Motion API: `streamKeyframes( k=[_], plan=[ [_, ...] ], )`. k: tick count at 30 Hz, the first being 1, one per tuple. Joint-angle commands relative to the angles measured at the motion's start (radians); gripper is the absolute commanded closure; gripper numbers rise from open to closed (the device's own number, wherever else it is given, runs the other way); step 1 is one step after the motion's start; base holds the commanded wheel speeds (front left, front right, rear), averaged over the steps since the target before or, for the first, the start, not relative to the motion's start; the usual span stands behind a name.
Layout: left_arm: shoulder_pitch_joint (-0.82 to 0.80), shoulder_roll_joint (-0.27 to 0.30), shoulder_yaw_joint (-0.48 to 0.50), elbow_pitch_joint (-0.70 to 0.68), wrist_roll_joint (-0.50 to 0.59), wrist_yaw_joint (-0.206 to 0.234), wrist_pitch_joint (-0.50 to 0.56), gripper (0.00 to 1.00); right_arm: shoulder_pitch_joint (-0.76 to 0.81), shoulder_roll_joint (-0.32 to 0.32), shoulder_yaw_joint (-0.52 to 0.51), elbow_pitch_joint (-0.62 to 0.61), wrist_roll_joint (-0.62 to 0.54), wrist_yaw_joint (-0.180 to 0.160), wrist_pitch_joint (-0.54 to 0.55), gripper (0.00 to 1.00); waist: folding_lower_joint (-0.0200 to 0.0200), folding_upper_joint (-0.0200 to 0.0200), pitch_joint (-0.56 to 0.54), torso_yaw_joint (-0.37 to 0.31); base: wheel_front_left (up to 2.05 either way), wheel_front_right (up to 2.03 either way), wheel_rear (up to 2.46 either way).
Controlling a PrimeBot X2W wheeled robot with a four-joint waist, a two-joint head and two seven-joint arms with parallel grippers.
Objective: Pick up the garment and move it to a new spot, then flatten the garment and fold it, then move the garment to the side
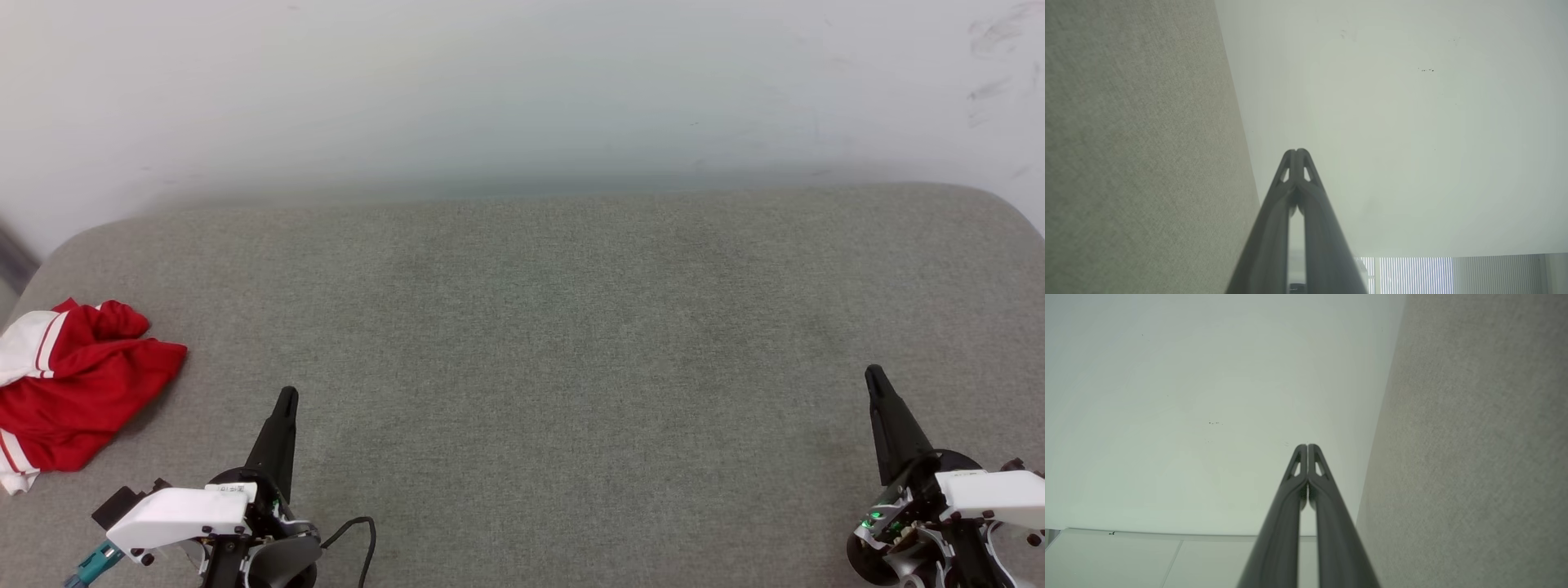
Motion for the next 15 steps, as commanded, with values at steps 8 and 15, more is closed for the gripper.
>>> streamKeyframes(
  k=[8, 15],
  plan=[
    [-0.007, -0.002, 0.003, 0.0, 0.002, -0.003, 0.001, 1.0, -0.012, 0.003, 0.001, 0.001, -0.004, 0.0, 0.0, 1.0, 0.0, 0.0, 0.0, 0.0, 0.0, 0.0, 0.0],
    [0.028, -0.002, -0.007, 0.007, 0.002, 0.0, -0.019, 0.0, 0.028, 0.001, 0.003, 0.022, -0.008, 0.0, -0.019, 0.0, 0.0, 0.0, 0.0, 0.0, 0.0, 0.0, 0.0]
  ],
)
